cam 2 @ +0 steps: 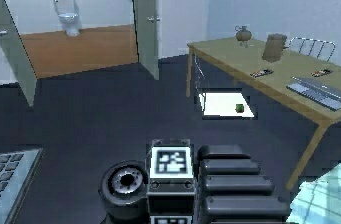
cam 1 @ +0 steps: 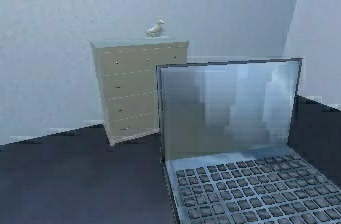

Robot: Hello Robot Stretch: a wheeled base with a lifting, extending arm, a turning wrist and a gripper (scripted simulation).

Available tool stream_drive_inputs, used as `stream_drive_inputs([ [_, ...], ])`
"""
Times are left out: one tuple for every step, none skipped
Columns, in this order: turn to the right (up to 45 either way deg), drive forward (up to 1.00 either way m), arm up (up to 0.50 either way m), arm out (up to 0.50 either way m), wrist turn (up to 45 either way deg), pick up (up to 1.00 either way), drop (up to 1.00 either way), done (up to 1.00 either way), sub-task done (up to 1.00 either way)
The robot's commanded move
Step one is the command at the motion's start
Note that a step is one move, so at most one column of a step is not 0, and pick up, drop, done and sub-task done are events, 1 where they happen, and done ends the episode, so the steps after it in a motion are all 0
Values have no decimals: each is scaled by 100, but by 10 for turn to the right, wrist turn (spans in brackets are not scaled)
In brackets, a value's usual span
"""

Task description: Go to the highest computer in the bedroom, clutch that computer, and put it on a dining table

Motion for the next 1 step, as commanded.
stream_drive_inputs([
  [0,10,0,0,0,0,0,0,0],
])
